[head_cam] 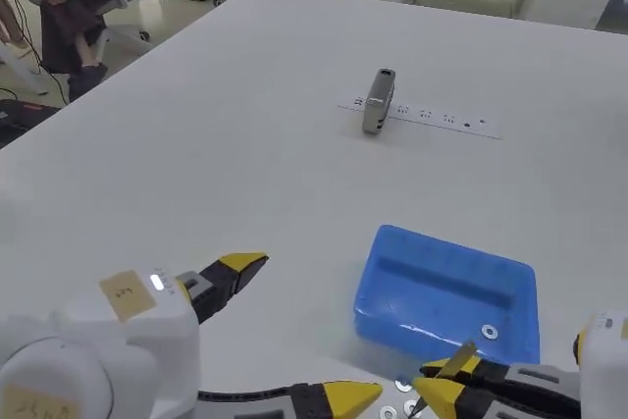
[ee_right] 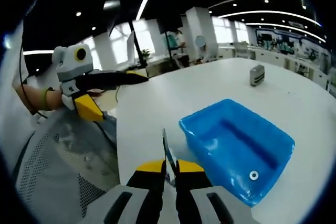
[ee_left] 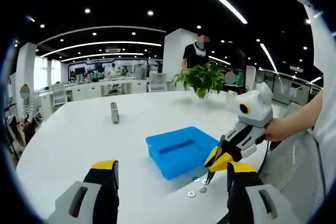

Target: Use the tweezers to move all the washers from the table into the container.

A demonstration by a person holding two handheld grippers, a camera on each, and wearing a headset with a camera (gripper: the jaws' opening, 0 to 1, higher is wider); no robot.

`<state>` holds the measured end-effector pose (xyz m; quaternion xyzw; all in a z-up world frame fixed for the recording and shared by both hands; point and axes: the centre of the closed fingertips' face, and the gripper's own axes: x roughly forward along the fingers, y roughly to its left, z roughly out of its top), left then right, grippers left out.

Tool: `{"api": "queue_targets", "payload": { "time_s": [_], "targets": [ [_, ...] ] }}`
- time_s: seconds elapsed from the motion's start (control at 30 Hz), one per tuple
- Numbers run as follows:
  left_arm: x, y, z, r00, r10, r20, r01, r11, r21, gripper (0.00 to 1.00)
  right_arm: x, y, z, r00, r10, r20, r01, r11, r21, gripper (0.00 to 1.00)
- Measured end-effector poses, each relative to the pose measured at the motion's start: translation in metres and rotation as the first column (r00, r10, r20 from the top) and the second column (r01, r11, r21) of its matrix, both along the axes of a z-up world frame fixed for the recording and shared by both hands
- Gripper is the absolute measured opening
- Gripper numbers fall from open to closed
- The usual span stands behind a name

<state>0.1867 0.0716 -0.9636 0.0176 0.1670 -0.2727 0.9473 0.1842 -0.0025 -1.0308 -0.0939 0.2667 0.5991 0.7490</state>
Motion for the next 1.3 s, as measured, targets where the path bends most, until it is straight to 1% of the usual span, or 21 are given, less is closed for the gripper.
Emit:
{"api": "queue_targets", "payload": {
  "time_s": [0.03, 0.07, 0.1, 0.17, 0.3, 0.33, 0.37, 0.4, 0.43, 0.53, 0.57, 0.63, 0.67, 0.77, 0.8, 0.83, 0.97, 1.07, 1.13, 1.17, 1.3],
  "targets": [
    [0.000, 0.000, 0.000, 1.000, 0.000, 0.000, 0.000, 1.000, -0.001, 0.86, -0.002, 0.001, 0.000, 0.999, 0.025, 0.042, -0.024, 1.000, -0.019, 0.04],
    [0.000, 0.000, 0.000, 1.000, 0.001, 0.001, -0.001, 1.000, -0.002, 0.86, -0.004, 0.001, -0.001, 0.997, 0.039, 0.066, -0.037, 0.999, -0.032, 0.04],
    [0.000, 0.001, 0.001, 1.000, 0.003, 0.003, -0.003, 1.000, -0.002, 0.86, -0.006, 0.001, -0.001, 0.996, 0.051, 0.079, -0.048, 0.998, -0.043, 0.04],
    [0.001, 0.001, 0.001, 1.000, 0.007, 0.006, -0.007, 1.000, -0.005, 0.86, -0.007, 0.002, -0.002, 0.990, 0.071, 0.122, -0.063, 0.996, -0.062, 0.03],
    [0.001, 0.002, 0.003, 1.000, 0.014, 0.007, -0.014, 1.000, -0.021, 0.86, -0.008, 0.003, -0.003, 0.986, 0.077, 0.148, -0.067, 0.996, -0.066, 0.03],
    [0.001, 0.002, 0.003, 1.000, 0.015, 0.008, -0.015, 1.000, -0.025, 0.86, -0.006, 0.003, -0.003, 0.983, 0.068, 0.170, -0.056, 0.996, -0.074, 0.02],
    [0.001, 0.003, 0.004, 1.000, 0.018, 0.011, -0.018, 0.999, -0.028, 0.85, -0.005, 0.004, -0.004, 0.983, 0.047, 0.179, -0.035, 0.997, -0.070, 0.02],
    [0.002, 0.004, 0.004, 1.000, 0.022, 0.010, -0.022, 0.999, -0.030, 0.85, -0.007, 0.005, -0.004, 0.985, 0.040, 0.170, -0.031, 0.998, -0.055, 0.02],
    [0.002, 0.004, 0.005, 1.000, 0.026, 0.009, -0.025, 0.999, -0.036, 0.85, -0.006, 0.006, -0.003, 0.983, 0.023, 0.182, -0.016, 0.999, -0.044, 0.02],
    [0.003, 0.006, 0.002, 0.999, 0.036, -0.008, -0.037, 0.998, -0.045, 0.85, -0.006, 0.005, -0.002, 0.982, 0.025, 0.189, -0.016, 0.999, -0.049, 0.02],
    [0.003, 0.006, 0.002, 0.999, 0.038, -0.008, -0.038, 0.998, -0.045, 0.85, -0.005, 0.005, -0.003, 0.982, 0.029, 0.189, -0.020, 0.999, -0.049, 0.02],
    [0.003, 0.006, 0.002, 0.999, 0.045, -0.011, -0.046, 0.998, -0.052, 0.85, -0.003, 0.005, -0.003, 0.983, 0.030, 0.182, -0.024, 0.999, -0.034, 0.02],
    [0.003, 0.007, 0.003, 0.999, 0.048, -0.012, -0.048, 0.997, -0.056, 0.85, -0.002, 0.005, -0.003, 0.985, 0.023, 0.169, -0.019, 1.000, -0.021, 0.02],
    [0.004, 0.007, 0.004, 0.998, 0.057, -0.009, -0.057, 0.996, -0.067, 0.86, 0.001, 0.005, -0.002, 0.989, 0.009, 0.147, -0.008, 1.000, -0.009, 0.02],
    [0.004, 0.007, 0.005, 0.998, 0.061, -0.004, -0.061, 0.996, -0.071, 0.87, 0.001, 0.005, -0.002, 0.990, 0.008, 0.144, -0.006, 1.000, -0.008, 0.02],
    [0.005, 0.007, 0.008, 0.998, 0.068, 0.009, -0.067, 0.994, -0.081, 0.88, 0.000, 0.006, -0.002, 0.990, 0.006, 0.142, -0.005, 1.000, -0.009, 0.02],
    [0.007, 0.010, 0.012, 0.995, 0.093, 0.027, -0.090, 0.992, -0.090, 0.90, -0.004, 0.009, -0.002, 0.988, 0.016, 0.156, -0.013, 1.000, -0.021, 0.02],
    [0.009, 0.017, 0.012, 0.991, 0.126, 0.034, -0.123, 0.990, -0.075, 0.90, -0.005, 0.012, -0.003, 0.986, 0.019, 0.167, -0.016, 1.000, -0.022, 0.03],
    [0.008, 0.018, 0.012, 0.990, 0.138, 0.036, -0.136, 0.989, -0.066, 0.90, -0.008, 0.014, -0.003, 0.982, 0.035, 0.184, -0.031, 0.999, -0.024, 0.03],
    [0.008, 0.019, 0.013, 0.988, 0.146, 0.046, -0.143, 0.988, -0.062, 0.90, -0.009, 0.015, -0.004, 0.980, 0.044, 0.195, -0.038, 0.999, -0.031, 0.03],
    [0.008, 0.020, 0.015, 0.985, 0.161, 0.058, -0.158, 0.986, -0.053, 0.90, -0.012, 0.016, -0.006, 0.971, 0.073, 0.226, -0.062, 0.996, -0.058, 0.03]
  ]
}}
